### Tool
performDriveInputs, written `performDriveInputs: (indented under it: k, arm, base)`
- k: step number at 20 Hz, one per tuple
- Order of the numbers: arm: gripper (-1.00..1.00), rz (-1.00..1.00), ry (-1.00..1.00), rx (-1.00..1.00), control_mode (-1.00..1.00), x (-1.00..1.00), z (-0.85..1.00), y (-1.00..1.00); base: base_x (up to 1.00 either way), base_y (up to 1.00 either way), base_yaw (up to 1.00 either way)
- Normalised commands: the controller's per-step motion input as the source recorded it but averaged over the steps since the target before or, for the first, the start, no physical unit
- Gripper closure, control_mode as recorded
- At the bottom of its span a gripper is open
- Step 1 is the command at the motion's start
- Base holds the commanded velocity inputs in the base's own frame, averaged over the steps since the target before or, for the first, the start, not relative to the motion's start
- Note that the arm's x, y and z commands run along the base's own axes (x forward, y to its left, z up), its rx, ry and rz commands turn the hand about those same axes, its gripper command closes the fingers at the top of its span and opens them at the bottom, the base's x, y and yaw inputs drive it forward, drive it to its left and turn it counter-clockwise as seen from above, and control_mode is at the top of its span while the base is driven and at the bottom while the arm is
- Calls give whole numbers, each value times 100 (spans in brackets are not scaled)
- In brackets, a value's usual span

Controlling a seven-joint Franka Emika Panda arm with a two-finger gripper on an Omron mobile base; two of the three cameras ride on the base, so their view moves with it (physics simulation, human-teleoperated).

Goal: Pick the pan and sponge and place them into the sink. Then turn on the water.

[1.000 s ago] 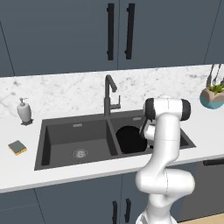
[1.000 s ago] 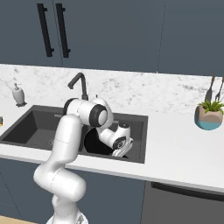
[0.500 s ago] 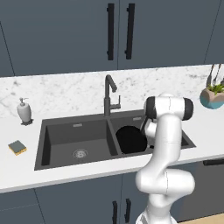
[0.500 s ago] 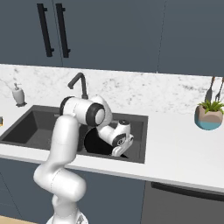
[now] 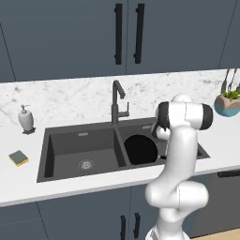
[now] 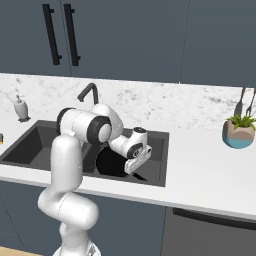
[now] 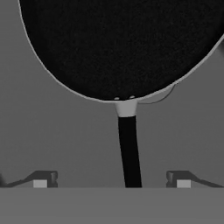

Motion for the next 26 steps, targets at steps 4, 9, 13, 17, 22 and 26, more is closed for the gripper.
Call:
performDriveInputs:
  k: [4, 9, 13, 17, 22, 26]
  arm:
    - [-100, -10, 0, 0, -100, -14, 55, 30]
    - [-100, -10, 0, 0, -100, -22, 65, 20]
    - [-100, -10, 0, 0, -100, -30, 70, 1]
    - [-100, -10, 0, 0, -100, -34, 64, 3]
    - [-100, -12, -3, 0, -100, -44, 43, 16]
    - [-100, -14, -1, 0, -100, -49, 28, 20]
  base:
    - [0, 0, 0]
    - [0, 0, 0]
    - [0, 0, 0]
    - [0, 0, 0]
    - [0, 0, 0]
    - [0, 0, 0]
